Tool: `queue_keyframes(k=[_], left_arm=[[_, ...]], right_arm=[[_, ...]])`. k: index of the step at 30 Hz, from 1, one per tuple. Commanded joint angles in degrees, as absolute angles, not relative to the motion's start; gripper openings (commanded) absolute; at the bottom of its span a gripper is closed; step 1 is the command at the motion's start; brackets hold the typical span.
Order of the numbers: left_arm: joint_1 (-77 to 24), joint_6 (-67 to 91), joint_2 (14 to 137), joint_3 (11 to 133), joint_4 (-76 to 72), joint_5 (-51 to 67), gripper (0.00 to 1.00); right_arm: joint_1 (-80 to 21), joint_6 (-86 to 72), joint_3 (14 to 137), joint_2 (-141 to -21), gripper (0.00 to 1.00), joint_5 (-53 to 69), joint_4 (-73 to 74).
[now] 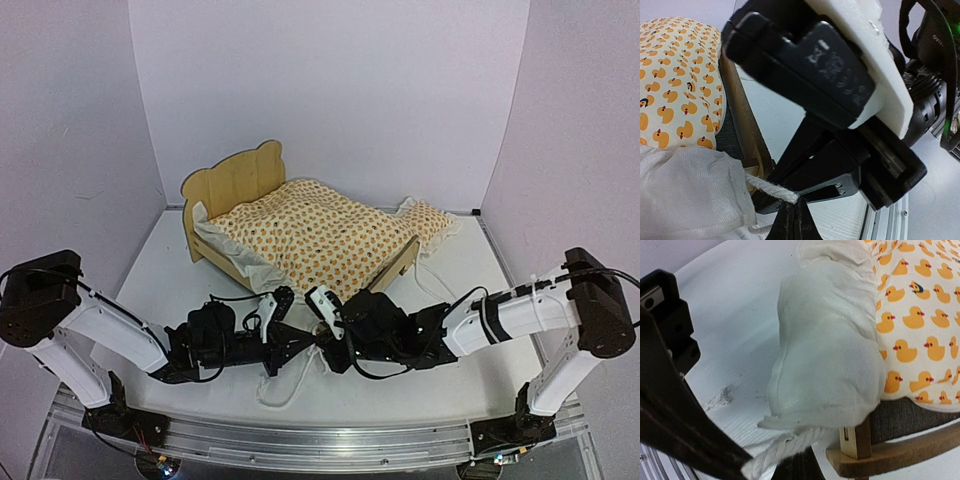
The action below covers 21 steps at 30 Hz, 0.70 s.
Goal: Set up the pet bed
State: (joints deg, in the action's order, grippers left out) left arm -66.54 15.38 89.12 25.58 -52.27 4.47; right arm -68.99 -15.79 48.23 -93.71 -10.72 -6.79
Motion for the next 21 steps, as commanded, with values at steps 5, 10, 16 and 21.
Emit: queue_keyframes(k=[5,10,16,21], left_arm=[[-66.3,19.2,88.7,28.1,-50.2,8.5,0.0],[-64.2,27.3,83.7,26.5,-45.8,7.1,0.47],[-58.5,43.1,74.5,23.2,-37.7,13.0,0.53],[-54.4,57.3,77.1,23.3,-31.2,21.9,0.32]], right_arm=[[-66.9,-7.8,45.8,-100.5,0.0,-3.6,-32.7],[-66.2,-5.5,43.4,-101.6,0.0,-3.3,-36.9],[-65.7,-4.0,41.4,-100.0,0.0,-1.2,-36.8],[-65.7,-2.2,41.8,-100.1,0.0,1.6,-35.7]])
